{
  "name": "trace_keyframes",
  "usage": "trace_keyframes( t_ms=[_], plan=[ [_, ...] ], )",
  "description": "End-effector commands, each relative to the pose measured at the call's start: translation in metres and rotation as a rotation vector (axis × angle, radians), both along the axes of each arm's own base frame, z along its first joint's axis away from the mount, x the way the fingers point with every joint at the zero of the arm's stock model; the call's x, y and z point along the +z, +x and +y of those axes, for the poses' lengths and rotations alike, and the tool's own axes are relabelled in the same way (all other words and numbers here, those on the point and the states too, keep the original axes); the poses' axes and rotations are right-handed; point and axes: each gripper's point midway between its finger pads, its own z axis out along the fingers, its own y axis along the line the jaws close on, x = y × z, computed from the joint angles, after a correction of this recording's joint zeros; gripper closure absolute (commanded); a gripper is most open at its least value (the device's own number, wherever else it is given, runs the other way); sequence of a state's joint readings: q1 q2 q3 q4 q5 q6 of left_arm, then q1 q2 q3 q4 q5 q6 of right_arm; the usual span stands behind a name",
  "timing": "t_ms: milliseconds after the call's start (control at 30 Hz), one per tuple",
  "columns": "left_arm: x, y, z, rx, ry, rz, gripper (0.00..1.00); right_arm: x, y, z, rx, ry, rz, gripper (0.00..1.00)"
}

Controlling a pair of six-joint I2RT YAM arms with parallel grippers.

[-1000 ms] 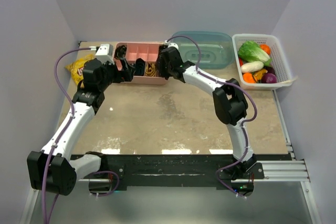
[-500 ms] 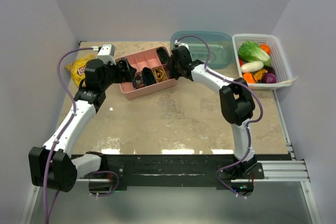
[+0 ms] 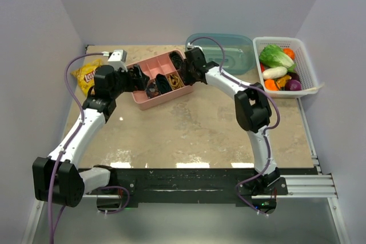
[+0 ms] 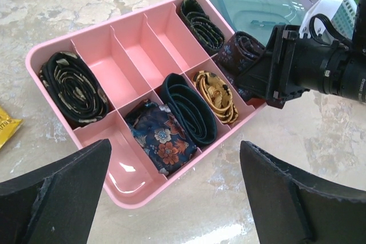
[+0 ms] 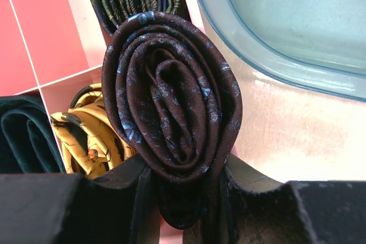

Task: Roll the ties
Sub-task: Place the tie in the storage box.

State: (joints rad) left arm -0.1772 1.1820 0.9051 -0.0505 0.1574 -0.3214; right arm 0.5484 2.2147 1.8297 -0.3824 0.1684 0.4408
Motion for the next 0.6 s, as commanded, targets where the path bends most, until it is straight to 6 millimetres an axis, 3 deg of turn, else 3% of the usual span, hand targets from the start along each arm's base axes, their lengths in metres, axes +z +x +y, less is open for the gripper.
trace_keyframes(
  t_ms=[0,367,567],
  plan=[
    [0.004,0.004,-0.004,-0.018,-0.008,-0.025,0.00,-0.020,0.007,-0.012,-0.008,-0.059,0.033,1.00],
    [-0.002,0.003,-0.003,-0.019,-0.008,-0.010,0.00,-0.033,0.002,-0.017,0.031,-0.147,0.079,1.00],
    [-0.002,0.004,-0.003,-0.017,-0.007,-0.009,0.00,-0.016,-0.001,-0.025,0.030,-0.180,0.063,0.72]
  ],
)
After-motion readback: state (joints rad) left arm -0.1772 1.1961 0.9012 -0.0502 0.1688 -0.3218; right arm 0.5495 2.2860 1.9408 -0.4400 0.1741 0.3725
